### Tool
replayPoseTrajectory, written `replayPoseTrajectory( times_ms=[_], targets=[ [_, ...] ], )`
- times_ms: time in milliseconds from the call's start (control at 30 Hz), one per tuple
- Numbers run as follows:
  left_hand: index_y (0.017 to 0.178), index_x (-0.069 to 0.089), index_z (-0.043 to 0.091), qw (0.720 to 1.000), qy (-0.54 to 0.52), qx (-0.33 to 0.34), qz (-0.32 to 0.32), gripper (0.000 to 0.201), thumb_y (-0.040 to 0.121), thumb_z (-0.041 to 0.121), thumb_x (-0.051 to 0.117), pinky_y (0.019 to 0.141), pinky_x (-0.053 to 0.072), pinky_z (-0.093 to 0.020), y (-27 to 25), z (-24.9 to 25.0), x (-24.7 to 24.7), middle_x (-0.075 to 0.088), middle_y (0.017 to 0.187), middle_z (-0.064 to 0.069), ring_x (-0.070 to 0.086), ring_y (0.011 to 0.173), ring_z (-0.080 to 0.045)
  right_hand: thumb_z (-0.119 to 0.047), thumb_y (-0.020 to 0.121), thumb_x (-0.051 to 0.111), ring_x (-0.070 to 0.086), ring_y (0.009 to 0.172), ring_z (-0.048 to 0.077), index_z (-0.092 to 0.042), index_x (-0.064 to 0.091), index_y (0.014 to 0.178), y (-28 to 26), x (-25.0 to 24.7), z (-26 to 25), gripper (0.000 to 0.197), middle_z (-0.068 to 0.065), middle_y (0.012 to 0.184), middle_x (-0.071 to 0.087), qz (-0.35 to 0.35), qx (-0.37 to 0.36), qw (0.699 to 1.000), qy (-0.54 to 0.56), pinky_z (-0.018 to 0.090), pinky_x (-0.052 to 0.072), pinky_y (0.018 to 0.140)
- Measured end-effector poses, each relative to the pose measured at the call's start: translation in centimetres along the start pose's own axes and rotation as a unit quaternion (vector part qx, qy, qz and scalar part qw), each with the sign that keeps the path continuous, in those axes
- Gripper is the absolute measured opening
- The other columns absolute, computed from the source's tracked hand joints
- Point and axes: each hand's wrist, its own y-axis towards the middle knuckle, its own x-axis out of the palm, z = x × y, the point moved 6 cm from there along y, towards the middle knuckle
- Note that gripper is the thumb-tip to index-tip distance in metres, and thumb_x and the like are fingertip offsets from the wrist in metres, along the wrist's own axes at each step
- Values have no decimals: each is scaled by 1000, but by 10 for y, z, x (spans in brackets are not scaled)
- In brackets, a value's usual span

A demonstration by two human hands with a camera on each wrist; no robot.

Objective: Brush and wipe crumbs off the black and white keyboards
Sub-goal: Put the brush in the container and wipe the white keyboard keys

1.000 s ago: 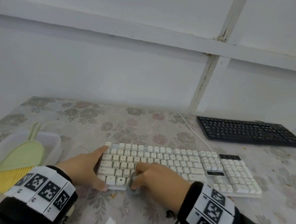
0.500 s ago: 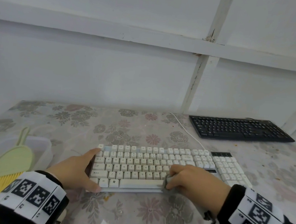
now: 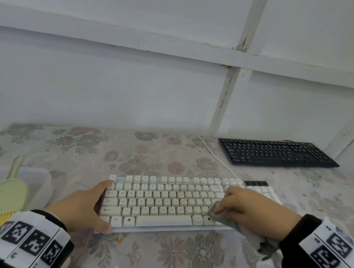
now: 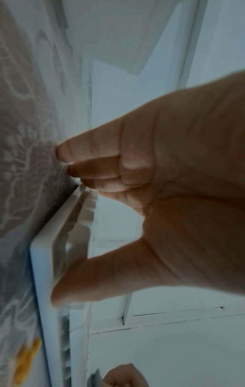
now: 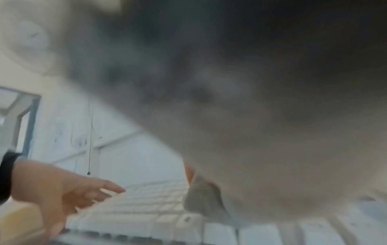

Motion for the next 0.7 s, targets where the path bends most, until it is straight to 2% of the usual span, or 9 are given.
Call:
replayPoseTrajectory(
  times_ms=[100, 167, 267, 433, 600, 700],
  targets=[
    [147, 1, 28, 1000, 0, -2, -1, 110, 68, 38, 76, 96, 41, -20, 0, 1, 0, 47, 133, 9, 50, 106, -8, -31, 94, 54, 48, 94, 5, -33, 63, 120, 10, 11, -12, 28, -8, 103, 50, -14, -21, 1000, 9, 14, 36, 81],
    [146, 1, 29, 1000, 2, -3, 2, 110, 68, 38, 76, 95, 41, -19, -1, 1, -1, 47, 133, 9, 50, 106, -8, -33, 94, 54, 46, 91, 6, -30, 61, 124, 15, 20, -19, 32, -8, 101, 46, -12, -34, 999, -3, 17, 36, 79],
    [146, 1, 30, 1000, 2, -4, 2, 110, 67, 38, 76, 97, 41, -21, -1, 1, -1, 47, 134, 10, 50, 109, -8, -36, 93, 54, 47, 88, 8, -31, 63, 120, 17, 26, -20, 29, -8, 97, 42, 13, -40, 999, -1, 17, 35, 74],
    [147, 1, 30, 1000, 2, -2, 1, 110, 67, 39, 77, 97, 41, -20, -1, 1, -1, 47, 135, 10, 51, 111, -8, -29, 94, 53, 57, 93, 14, -23, 70, 107, 5, 32, -22, 22, -4, 107, 55, 32, -82, 996, -30, 28, 46, 81],
    [146, 2, 32, 1000, -5, -1, -3, 111, 66, 41, 77, 95, 42, -18, 0, -1, -1, 48, 133, 11, 53, 110, -6, -29, 95, 51, 57, 97, 12, -24, 70, 107, -4, 28, -5, 23, -5, 106, 56, 40, -41, 997, -43, 22, 41, 78],
    [146, 1, 32, 1000, -4, -3, -3, 110, 67, 40, 77, 94, 40, -17, 0, -1, -1, 46, 135, 11, 51, 110, -7, -29, 95, 50, 54, 96, 9, -25, 69, 108, -7, 28, 5, 24, -11, 101, 52, 18, -25, 997, -68, 10, 31, 67]
  ],
)
